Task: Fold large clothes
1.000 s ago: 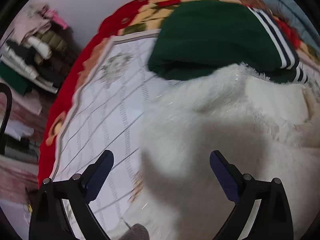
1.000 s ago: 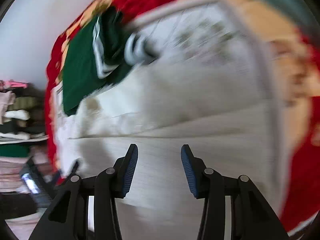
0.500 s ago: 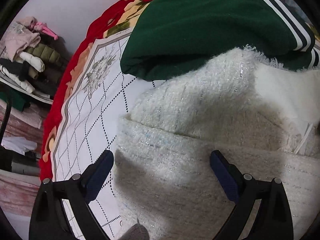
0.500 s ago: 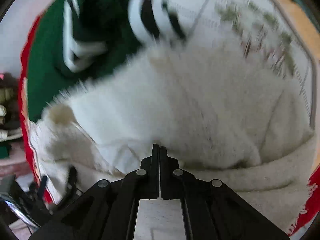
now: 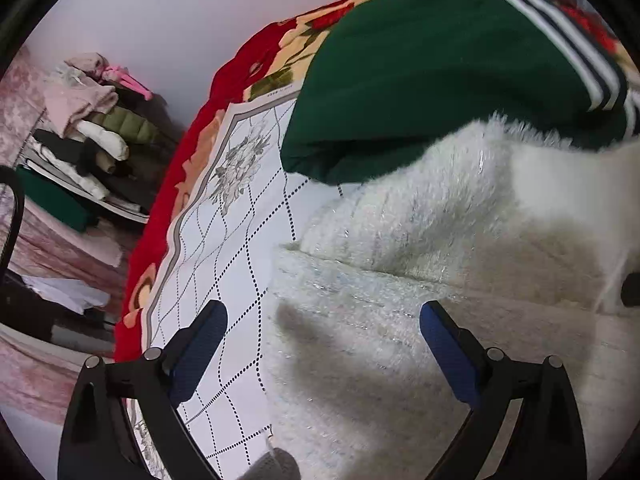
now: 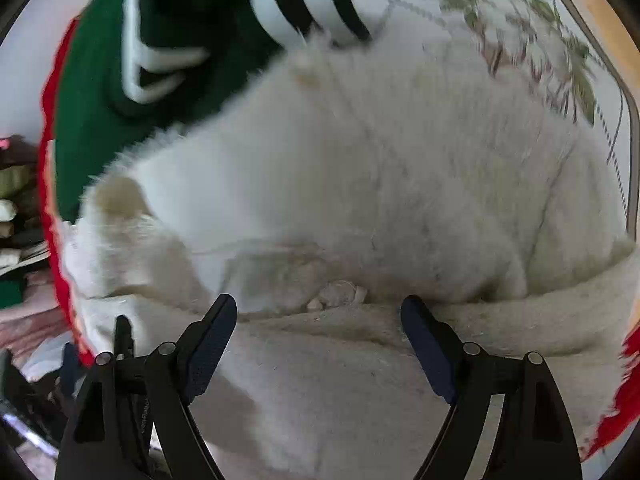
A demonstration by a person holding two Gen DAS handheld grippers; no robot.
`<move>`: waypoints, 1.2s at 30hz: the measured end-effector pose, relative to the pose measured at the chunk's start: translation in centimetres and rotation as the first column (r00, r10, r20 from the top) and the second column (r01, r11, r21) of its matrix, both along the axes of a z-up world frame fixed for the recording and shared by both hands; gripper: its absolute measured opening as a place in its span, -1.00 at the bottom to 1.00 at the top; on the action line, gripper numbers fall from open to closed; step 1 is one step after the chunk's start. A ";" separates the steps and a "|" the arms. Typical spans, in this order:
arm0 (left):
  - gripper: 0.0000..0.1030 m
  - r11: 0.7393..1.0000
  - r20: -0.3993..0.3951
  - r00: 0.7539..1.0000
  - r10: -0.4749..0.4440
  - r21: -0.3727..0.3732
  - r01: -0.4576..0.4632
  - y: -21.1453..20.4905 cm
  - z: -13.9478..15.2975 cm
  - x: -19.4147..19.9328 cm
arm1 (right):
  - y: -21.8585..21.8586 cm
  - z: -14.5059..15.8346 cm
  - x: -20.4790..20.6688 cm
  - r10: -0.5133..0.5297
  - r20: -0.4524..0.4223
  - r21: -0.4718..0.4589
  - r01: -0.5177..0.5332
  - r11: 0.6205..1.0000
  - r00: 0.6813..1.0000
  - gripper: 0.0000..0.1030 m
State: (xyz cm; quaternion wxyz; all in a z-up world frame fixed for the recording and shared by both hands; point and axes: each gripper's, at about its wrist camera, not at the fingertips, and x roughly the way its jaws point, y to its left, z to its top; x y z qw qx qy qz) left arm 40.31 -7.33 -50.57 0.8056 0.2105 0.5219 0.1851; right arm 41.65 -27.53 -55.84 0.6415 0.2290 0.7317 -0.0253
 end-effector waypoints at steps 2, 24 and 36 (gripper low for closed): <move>0.91 1.000 -0.015 1.000 0.008 0.023 -0.007 0.0 -0.9 0.3 | 0.6 -1.1 0.0 -0.002 0.004 -0.083 0.002 0.997 1.000 0.32; 0.91 0.996 0.026 0.997 0.073 -0.054 -0.072 3.2 2.5 0.2 | 0.5 1.9 1.7 -0.124 0.125 0.045 0.119 0.992 0.984 -0.34; 0.91 0.970 -0.086 0.970 0.228 -0.061 -0.234 11.6 2.1 -10.1 | 4.0 3.2 -13.4 0.137 -0.002 0.427 -0.123 0.896 0.991 0.15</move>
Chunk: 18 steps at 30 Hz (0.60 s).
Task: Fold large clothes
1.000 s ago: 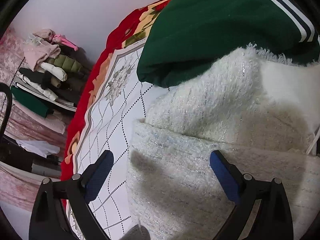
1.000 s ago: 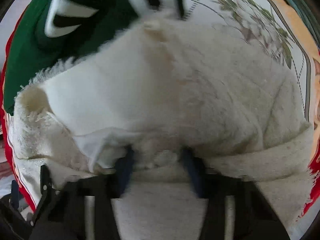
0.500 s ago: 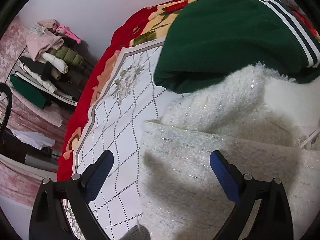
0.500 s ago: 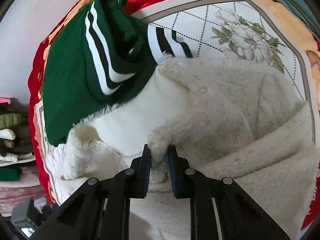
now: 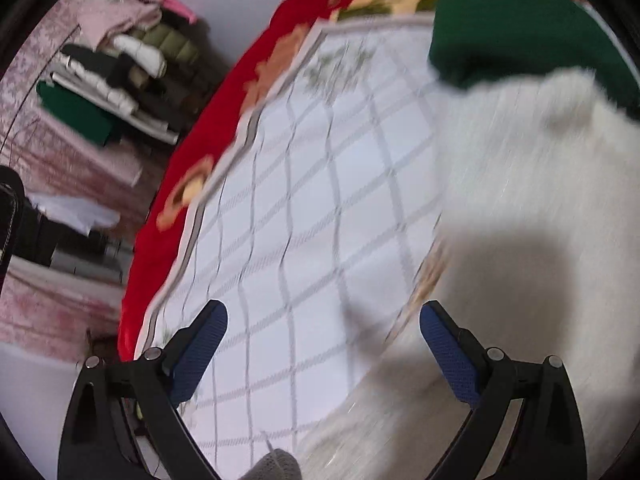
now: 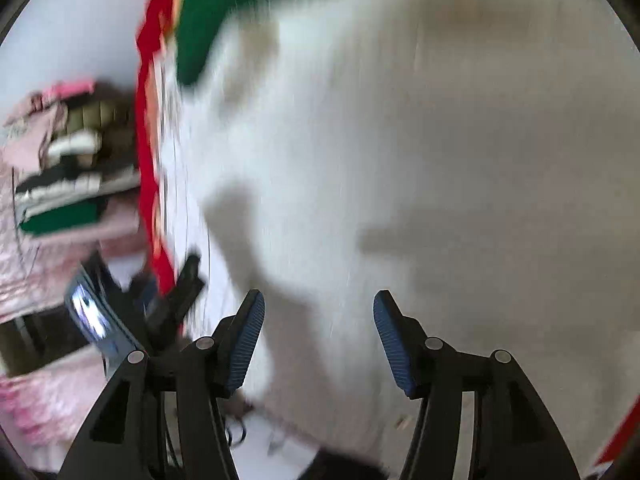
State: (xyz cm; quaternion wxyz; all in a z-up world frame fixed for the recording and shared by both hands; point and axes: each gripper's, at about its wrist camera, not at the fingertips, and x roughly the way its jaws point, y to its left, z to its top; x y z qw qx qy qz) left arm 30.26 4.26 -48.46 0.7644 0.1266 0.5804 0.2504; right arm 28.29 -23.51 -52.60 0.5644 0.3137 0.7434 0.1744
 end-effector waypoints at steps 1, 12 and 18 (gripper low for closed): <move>0.91 1.000 -0.027 1.000 0.011 0.004 -0.011 0.4 -0.8 -1.0 | 1.1 -1.5 -0.9 0.021 -0.044 -0.004 -0.021 1.000 0.999 0.15; 0.91 0.998 -0.081 0.995 0.062 0.029 -0.060 3.4 -1.7 -6.2 | 5.3 -5.3 -2.9 0.105 -0.049 -0.303 -0.114 0.946 0.993 -0.09; 0.91 0.996 -0.072 0.993 0.091 0.022 -0.090 4.8 -0.8 -7.4 | 7.5 -3.2 -1.5 0.089 0.058 -0.358 -0.063 0.932 0.994 -0.85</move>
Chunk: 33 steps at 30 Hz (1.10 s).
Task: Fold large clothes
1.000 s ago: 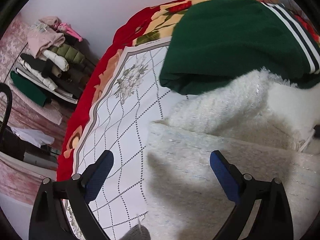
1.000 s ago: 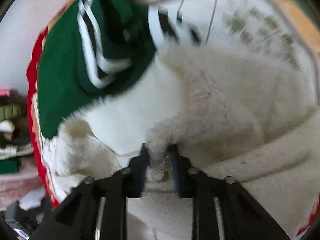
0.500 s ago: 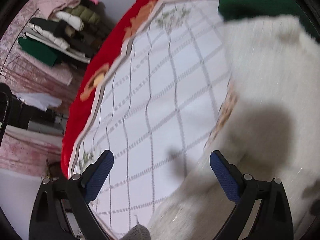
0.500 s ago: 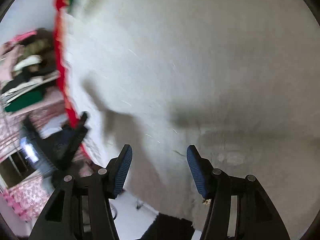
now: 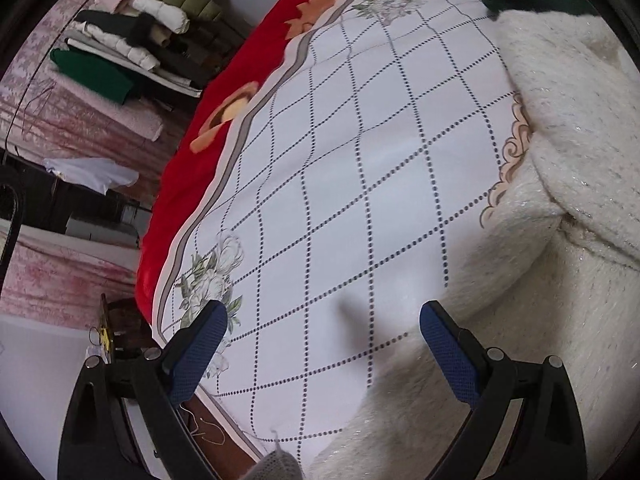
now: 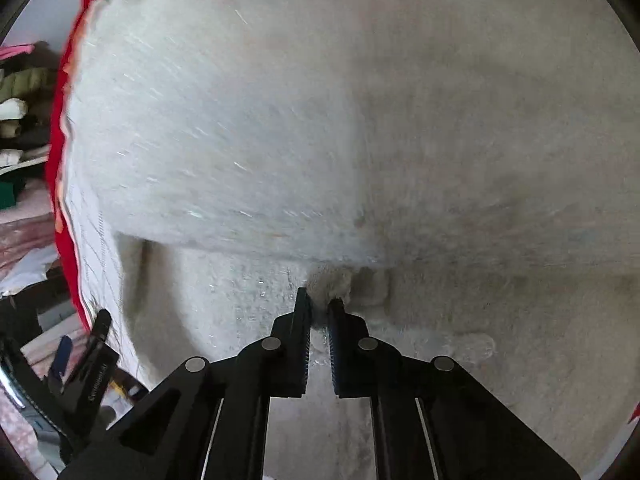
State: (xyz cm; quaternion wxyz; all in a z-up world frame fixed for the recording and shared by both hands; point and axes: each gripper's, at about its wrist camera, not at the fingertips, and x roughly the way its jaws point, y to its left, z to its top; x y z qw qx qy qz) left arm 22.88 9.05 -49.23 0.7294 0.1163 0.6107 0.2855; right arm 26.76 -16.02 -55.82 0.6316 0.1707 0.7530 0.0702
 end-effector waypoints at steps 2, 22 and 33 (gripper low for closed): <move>0.91 1.000 0.014 1.000 0.007 -0.004 -0.007 0.3 0.6 -0.2 | -0.4 2.2 0.3 -0.007 0.078 -0.016 0.008 1.000 0.997 -0.85; 0.44 0.937 0.008 0.976 -0.219 -0.275 0.213 -1.7 -6.0 5.1 | -12.6 2.7 -4.5 -0.207 -0.010 0.018 0.207 0.978 0.978 0.35; -0.75 0.920 0.051 0.984 -0.172 -0.348 0.179 -0.1 -5.7 5.7 | -14.5 3.2 -9.0 -0.334 0.014 -0.048 0.334 0.941 0.942 0.35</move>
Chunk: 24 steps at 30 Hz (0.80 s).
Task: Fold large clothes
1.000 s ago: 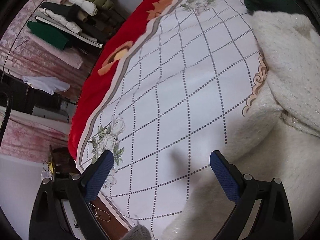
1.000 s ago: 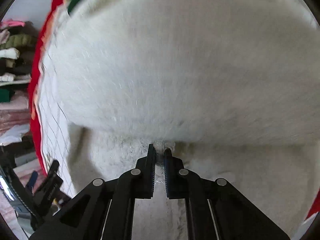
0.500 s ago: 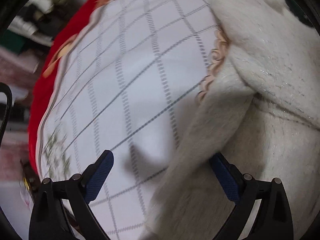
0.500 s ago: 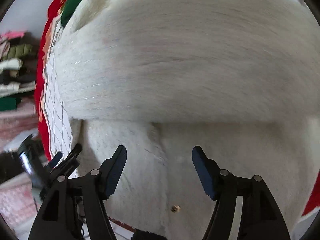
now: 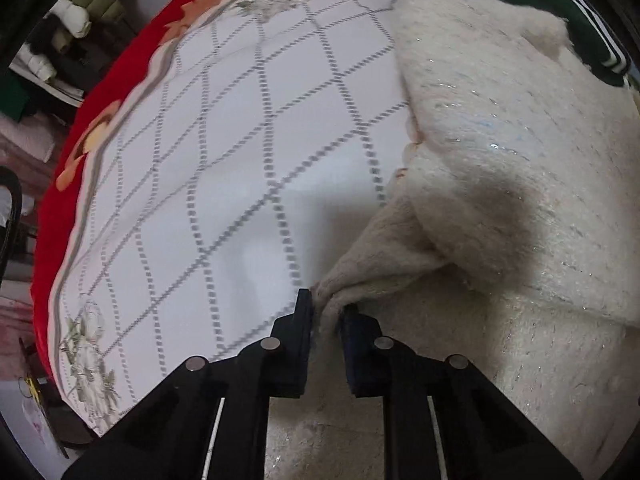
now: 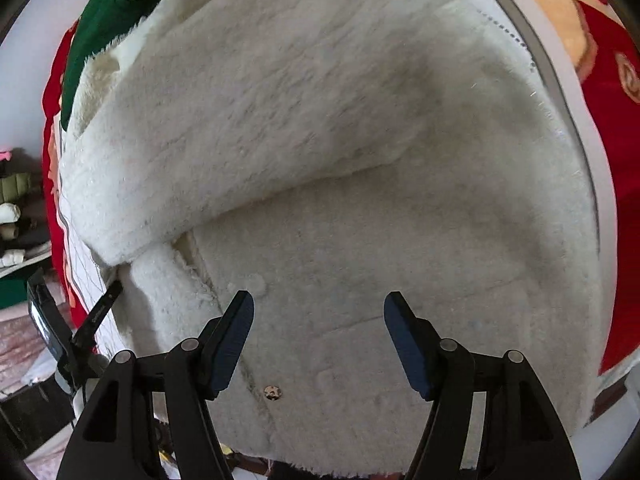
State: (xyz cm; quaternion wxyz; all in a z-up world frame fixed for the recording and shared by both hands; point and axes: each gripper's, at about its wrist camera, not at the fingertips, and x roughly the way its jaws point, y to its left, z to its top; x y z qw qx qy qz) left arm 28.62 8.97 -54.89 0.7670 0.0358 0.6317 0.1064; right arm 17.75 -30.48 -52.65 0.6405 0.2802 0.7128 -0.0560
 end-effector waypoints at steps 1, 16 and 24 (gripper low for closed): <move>-0.75 1.000 0.001 1.000 0.005 0.009 -0.005 0.4 0.0 -0.1 | -0.3 0.3 -0.1 -0.004 0.006 -0.005 0.004 1.000 1.000 0.35; -0.63 0.983 -0.028 0.990 0.138 0.123 -0.134 10.6 2.7 -3.7 | -2.7 0.9 0.4 0.050 0.024 -0.170 -0.046 0.984 0.998 0.35; 0.94 0.985 0.034 0.994 0.108 0.128 -0.112 9.3 2.5 -2.1 | -2.1 -1.3 3.9 0.185 0.032 -0.358 -0.161 0.920 0.982 -0.55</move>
